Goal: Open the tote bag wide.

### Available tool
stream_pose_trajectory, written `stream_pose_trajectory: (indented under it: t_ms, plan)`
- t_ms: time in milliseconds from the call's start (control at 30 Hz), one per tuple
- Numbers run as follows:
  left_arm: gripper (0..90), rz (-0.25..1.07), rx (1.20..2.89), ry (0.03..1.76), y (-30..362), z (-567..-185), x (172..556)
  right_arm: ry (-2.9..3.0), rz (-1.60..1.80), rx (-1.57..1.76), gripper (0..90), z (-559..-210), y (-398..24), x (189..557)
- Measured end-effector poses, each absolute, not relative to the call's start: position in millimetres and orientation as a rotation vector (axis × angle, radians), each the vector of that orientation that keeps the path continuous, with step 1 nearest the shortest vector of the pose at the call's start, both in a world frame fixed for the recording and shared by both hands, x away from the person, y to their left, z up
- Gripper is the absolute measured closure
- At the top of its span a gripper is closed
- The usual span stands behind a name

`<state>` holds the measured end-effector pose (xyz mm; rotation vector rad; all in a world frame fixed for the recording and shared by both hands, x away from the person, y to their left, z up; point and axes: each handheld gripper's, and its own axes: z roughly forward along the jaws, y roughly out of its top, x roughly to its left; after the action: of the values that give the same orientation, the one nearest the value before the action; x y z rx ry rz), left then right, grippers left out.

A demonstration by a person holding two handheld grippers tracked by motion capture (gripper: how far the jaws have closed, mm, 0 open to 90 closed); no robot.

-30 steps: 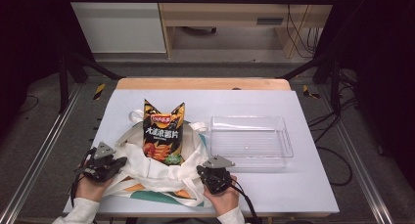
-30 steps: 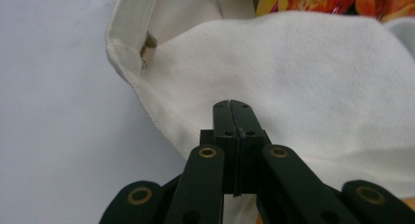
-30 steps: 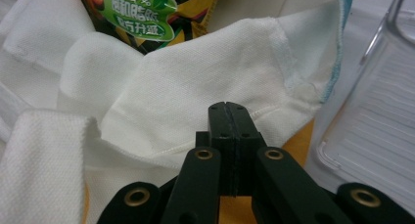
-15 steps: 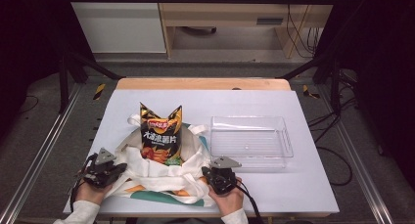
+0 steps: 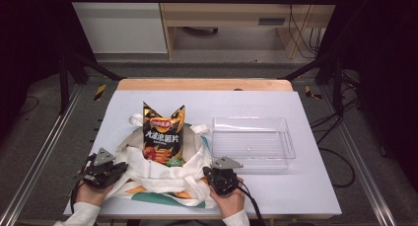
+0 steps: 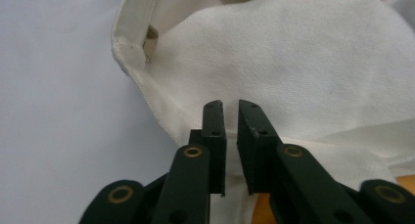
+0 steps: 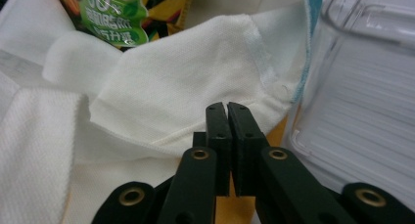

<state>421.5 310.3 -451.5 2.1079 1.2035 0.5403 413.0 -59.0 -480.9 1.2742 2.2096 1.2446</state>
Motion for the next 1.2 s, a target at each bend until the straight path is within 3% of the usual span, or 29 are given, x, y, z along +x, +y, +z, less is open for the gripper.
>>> stream_pose_trajectory:
  t_ms: [100, 400, 533, 900, 1200]
  plan:
    - [69.5, 0.536, 2.034, 1.204, 314, -444, 420, 2.192, 1.279, 1.248, 84.5, -469, -58, 412]
    - [53.9, 0.569, 1.885, 1.169, 317, -421, 416, 2.143, 1.386, 1.178, 75.2, -445, -55, 415]
    - [44.8, 0.588, 1.847, 1.157, 315, -413, 418, 2.105, 1.427, 1.133, 66.3, -430, -54, 418]
    - [38.4, 0.611, 1.793, 1.122, 304, -385, 432, 2.008, 1.485, 1.113, 46.0, -400, -53, 430]
    - [34.3, 0.625, 1.739, 1.109, 299, -368, 443, 1.968, 1.484, 1.139, 38.2, -385, -54, 443]
